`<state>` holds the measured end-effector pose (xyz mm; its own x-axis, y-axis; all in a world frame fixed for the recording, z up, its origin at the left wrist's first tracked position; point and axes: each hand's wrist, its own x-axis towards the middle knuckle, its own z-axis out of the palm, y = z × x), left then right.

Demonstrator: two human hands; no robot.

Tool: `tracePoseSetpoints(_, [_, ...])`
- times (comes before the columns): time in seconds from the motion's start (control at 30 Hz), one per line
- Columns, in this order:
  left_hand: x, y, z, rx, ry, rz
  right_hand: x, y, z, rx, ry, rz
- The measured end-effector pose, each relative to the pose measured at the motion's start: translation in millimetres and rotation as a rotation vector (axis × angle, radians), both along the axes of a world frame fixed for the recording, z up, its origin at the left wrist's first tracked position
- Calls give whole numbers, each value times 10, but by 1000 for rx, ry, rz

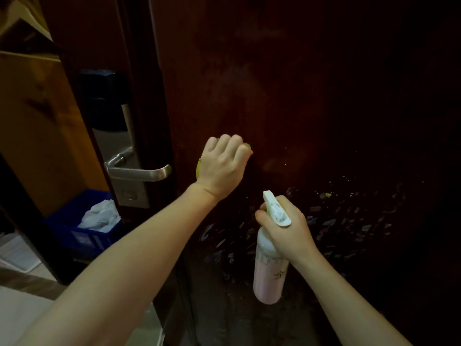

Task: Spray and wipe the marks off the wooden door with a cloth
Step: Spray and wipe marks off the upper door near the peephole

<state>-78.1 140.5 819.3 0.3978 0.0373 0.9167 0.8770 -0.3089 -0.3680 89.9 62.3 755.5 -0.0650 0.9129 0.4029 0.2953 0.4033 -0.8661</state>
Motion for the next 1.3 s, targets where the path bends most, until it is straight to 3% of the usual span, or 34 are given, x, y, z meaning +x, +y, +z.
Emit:
tracePoseSetpoints(0.17, [-143, 66, -489, -12, 364, -37, 107, 69, -100, 17, -27, -11])
tracePoseSetpoints(0.27, [-177, 35, -548, -57, 422, -34, 120, 74, -136, 50, -46, -34])
tracePoseSetpoints(0.33, [-149, -16, -483, -68, 384, -45, 97, 66, -123, 107, -62, -37])
tracePoseSetpoints(0.47, [-155, -53, -26, 1, 9, -44, 66, 63, -13, 117, -24, 13])
tracePoseSetpoints(0.53, [-142, -17, 148, 49, -77, -13, 47, 71, 52, 110, -13, 40])
tracePoseSetpoints(0.8, [-235, 95, -301, 78, 233, -29, -31, 59, 162, 207, -40, -64])
tracePoseSetpoints(0.97, [-275, 29, -355, 29, 310, -30, -20, -33, 129, 203, -46, -90])
tracePoseSetpoints(1.17, [-181, -98, -225, -25, -15, -13, -21, -44, 41, 232, -35, -116])
tracePoseSetpoints(1.3, [-145, -115, -245, -47, -41, 2, 13, -52, -28, 215, -72, -112])
